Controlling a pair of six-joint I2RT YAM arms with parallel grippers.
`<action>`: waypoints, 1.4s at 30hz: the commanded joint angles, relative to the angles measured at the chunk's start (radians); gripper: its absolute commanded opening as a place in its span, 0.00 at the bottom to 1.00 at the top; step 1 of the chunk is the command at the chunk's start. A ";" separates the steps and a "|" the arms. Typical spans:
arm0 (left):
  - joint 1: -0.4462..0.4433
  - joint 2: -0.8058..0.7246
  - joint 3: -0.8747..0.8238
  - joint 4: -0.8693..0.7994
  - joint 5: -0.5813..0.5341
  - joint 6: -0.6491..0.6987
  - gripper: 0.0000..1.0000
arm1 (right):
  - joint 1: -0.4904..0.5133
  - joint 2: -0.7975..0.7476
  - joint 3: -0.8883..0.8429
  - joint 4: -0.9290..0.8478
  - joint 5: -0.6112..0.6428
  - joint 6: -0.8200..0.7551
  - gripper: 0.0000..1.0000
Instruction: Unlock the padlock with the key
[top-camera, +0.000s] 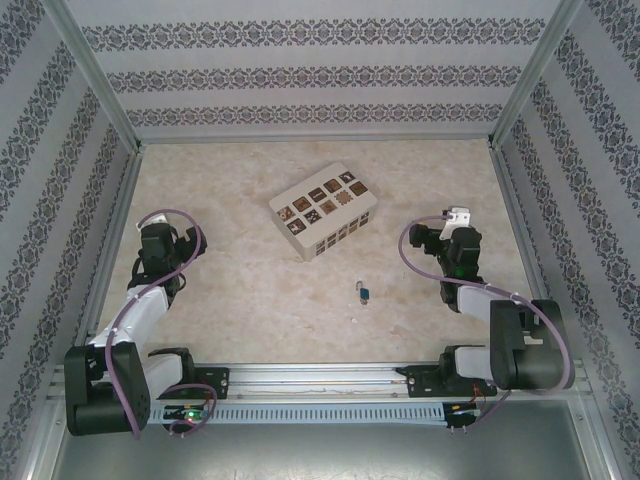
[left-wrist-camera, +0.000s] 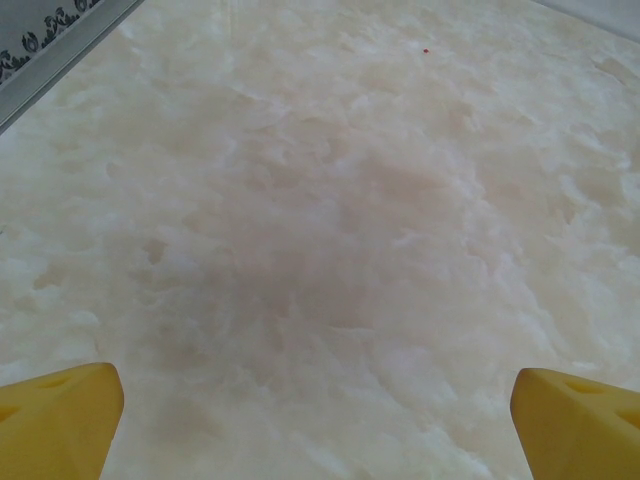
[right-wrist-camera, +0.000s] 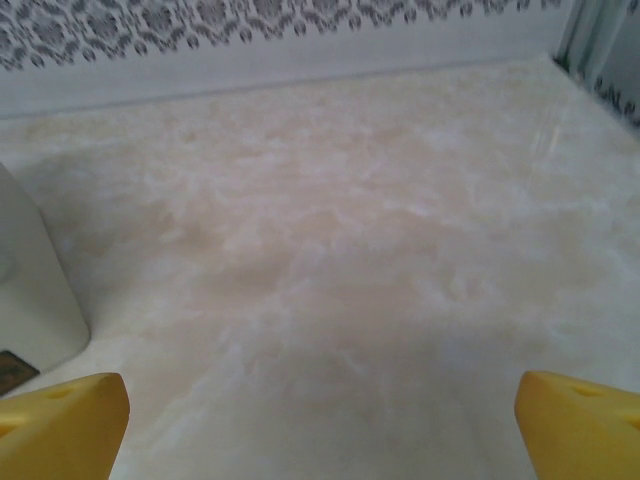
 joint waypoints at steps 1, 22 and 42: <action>0.015 0.011 -0.003 0.047 0.008 -0.002 0.99 | -0.009 0.050 -0.016 0.152 -0.036 -0.051 0.98; 0.015 0.129 -0.015 0.231 0.033 0.022 1.00 | 0.010 0.205 0.069 0.169 -0.008 -0.057 0.98; 0.002 0.371 -0.134 0.842 0.142 0.161 1.00 | 0.015 0.205 0.069 0.168 0.000 -0.060 0.98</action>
